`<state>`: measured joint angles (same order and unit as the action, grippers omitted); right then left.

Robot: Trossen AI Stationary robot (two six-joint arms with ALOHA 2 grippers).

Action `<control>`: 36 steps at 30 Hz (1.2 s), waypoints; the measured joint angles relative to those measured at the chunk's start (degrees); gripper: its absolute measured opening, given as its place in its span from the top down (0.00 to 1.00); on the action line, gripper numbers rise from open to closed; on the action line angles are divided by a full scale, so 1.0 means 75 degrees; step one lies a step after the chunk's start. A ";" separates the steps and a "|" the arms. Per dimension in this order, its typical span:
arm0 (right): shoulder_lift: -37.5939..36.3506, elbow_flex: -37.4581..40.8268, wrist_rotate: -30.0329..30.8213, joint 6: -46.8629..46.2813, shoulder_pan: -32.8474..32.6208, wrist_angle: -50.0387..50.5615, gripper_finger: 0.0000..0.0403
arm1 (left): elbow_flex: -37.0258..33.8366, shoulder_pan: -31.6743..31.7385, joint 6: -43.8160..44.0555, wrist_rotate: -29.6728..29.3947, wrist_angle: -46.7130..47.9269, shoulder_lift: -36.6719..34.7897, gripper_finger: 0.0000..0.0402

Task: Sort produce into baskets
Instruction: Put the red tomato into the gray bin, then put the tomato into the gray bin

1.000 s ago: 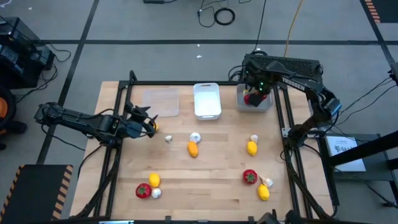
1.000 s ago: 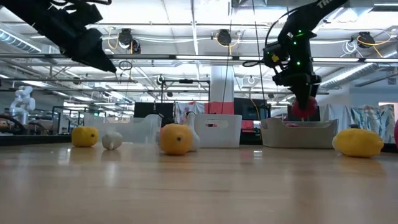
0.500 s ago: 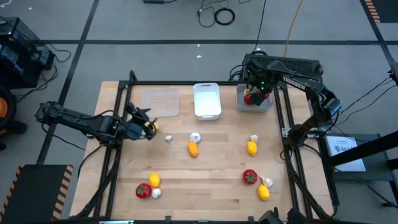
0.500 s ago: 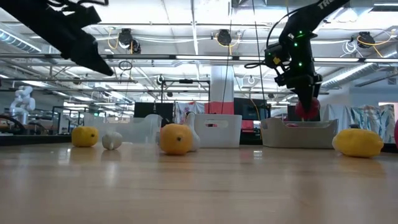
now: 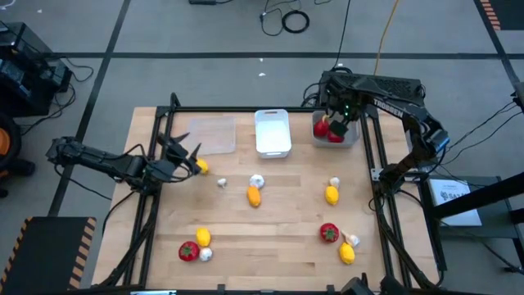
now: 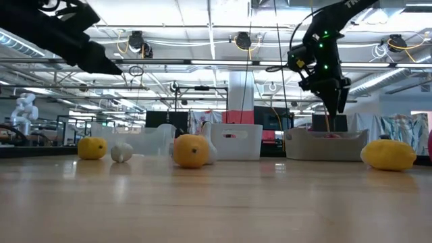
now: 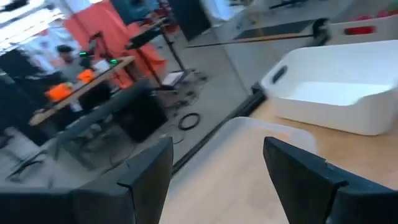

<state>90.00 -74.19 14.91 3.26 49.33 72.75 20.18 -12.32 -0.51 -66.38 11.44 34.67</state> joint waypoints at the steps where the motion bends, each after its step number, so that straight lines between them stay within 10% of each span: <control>1: -0.0001 -0.0105 -0.0041 -0.0273 -0.0036 0.0023 0.06 | 0.0000 0.0023 0.0003 -0.0003 -0.0020 0.0003 0.36; 16: -0.0115 -0.0322 -0.2193 -0.3122 -0.3225 0.0987 0.06 | 0.0000 0.0039 0.1587 0.3497 0.0458 0.0078 0.36; 36: -0.0115 -0.0182 -0.1402 -0.9456 -1.1053 0.0216 0.06 | 0.0000 0.0042 0.1614 0.3621 0.0408 0.0077 0.36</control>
<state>89.14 -75.55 4.40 -67.66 -33.56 74.37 20.18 -12.01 11.60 -39.22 14.50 35.24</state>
